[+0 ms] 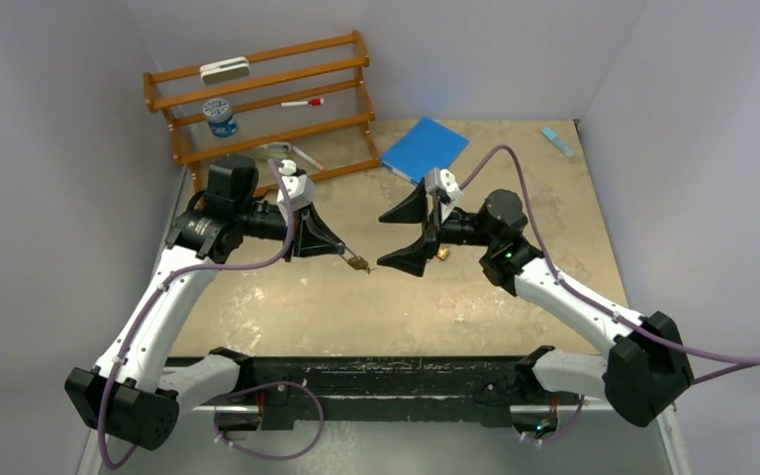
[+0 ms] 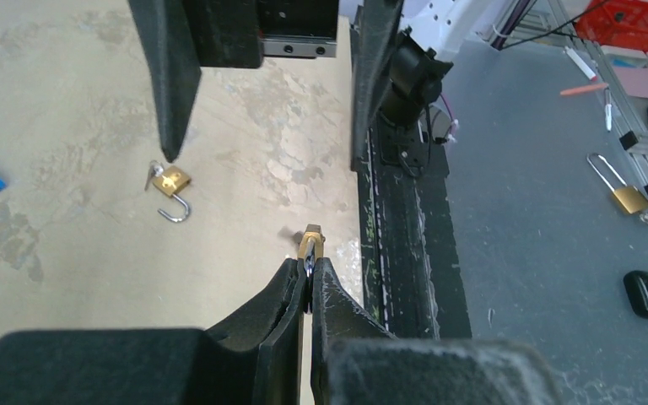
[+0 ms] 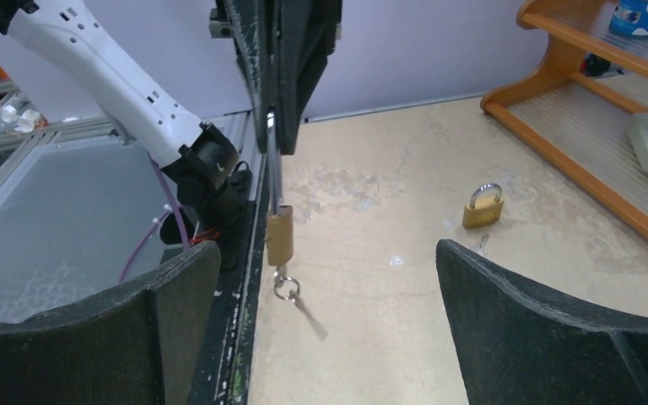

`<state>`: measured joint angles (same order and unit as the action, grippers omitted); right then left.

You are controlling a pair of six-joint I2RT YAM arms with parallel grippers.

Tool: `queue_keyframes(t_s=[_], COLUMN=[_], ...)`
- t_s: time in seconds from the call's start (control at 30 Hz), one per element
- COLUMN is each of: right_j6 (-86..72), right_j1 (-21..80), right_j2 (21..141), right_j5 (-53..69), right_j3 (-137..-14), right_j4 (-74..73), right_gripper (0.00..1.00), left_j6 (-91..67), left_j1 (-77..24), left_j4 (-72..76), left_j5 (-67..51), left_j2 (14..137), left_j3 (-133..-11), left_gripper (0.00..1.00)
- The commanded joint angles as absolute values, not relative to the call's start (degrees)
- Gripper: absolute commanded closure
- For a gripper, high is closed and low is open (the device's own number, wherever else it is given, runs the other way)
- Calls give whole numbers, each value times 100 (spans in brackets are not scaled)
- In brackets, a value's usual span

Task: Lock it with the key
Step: Pick up the lock from the center of the board.

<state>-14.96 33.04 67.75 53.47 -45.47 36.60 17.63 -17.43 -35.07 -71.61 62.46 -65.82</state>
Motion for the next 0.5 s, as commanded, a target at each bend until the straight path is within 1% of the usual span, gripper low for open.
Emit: queue_keyframes(t_s=[0.0, 0.13, 0.33, 0.47], right_j6=[-2089, -2210, -2049, -2308], right_j1=[3296, 3313, 3502, 3540], right_j2=[6944, 7046, 7049, 7084], right_j5=[5176, 5071, 4687, 4432], right_j3=[-4375, -4293, -4198, -3922], right_j4=[5772, 6019, 6021, 6850], right_gripper=[1, 2, 3, 4], left_j6=[2711, 2689, 2677, 2636], left_j1=[-1767, -1767, -1767, -1767], left_j4=[-4305, -4306, -4264, -4084], left_j5=[-7439, -7409, -7098, -7103], left_j2=[6227, 6191, 6220, 6223], left_j3=[-6872, -6929, -7188, -7294], left_gripper=[100, 100, 100, 100])
